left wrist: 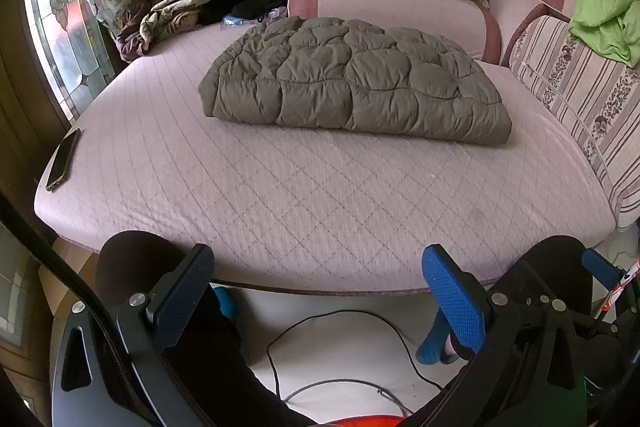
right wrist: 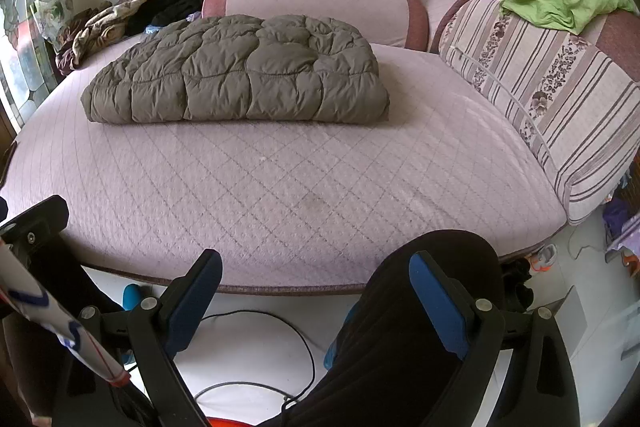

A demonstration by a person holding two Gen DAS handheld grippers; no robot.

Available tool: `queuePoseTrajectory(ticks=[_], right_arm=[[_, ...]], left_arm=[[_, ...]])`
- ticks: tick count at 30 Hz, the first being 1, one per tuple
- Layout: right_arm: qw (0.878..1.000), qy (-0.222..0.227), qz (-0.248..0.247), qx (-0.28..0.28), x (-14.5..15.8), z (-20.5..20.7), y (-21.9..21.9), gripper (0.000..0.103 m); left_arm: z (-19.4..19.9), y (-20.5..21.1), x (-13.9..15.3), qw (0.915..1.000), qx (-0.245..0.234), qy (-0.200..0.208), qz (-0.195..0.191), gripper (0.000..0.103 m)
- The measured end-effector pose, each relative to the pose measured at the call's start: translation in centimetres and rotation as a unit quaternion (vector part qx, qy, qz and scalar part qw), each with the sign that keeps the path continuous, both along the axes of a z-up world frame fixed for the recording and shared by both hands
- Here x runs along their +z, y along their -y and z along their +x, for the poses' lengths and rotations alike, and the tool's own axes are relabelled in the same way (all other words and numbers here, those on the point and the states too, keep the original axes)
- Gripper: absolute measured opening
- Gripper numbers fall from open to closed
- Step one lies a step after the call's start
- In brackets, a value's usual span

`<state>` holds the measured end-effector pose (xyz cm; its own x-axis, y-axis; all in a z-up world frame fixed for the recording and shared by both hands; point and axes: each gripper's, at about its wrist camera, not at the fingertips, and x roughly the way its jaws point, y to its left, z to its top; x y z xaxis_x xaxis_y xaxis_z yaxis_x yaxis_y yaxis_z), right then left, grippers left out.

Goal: Fold large clothes

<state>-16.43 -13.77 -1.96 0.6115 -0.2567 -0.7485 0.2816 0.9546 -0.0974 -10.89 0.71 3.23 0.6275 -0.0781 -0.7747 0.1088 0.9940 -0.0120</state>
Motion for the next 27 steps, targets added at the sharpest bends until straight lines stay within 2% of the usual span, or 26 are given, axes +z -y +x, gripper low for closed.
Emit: queuePoseTrajectory(ticks=[8, 16, 27], right_arm=[[1.000, 0.021, 0.010, -0.009, 1.4, 1.3, 1.4, 0.097], [0.999, 0.036, 0.008, 0.014, 3.2, 3.5, 0.8, 0.097], [0.999, 0.034, 0.005, 0.030, 3.5, 6.9, 0.3, 0.097]], left_arm=[[1.1, -1.0, 0.0, 0.9998, 0.019, -0.008, -0.005, 0.103], [2.9, -3.1, 1.4, 0.9983, 0.055, 0.015, 0.014, 0.103], [5.8, -3.0, 3.2, 0.9970, 0.041, 0.053, 0.039, 0.103]])
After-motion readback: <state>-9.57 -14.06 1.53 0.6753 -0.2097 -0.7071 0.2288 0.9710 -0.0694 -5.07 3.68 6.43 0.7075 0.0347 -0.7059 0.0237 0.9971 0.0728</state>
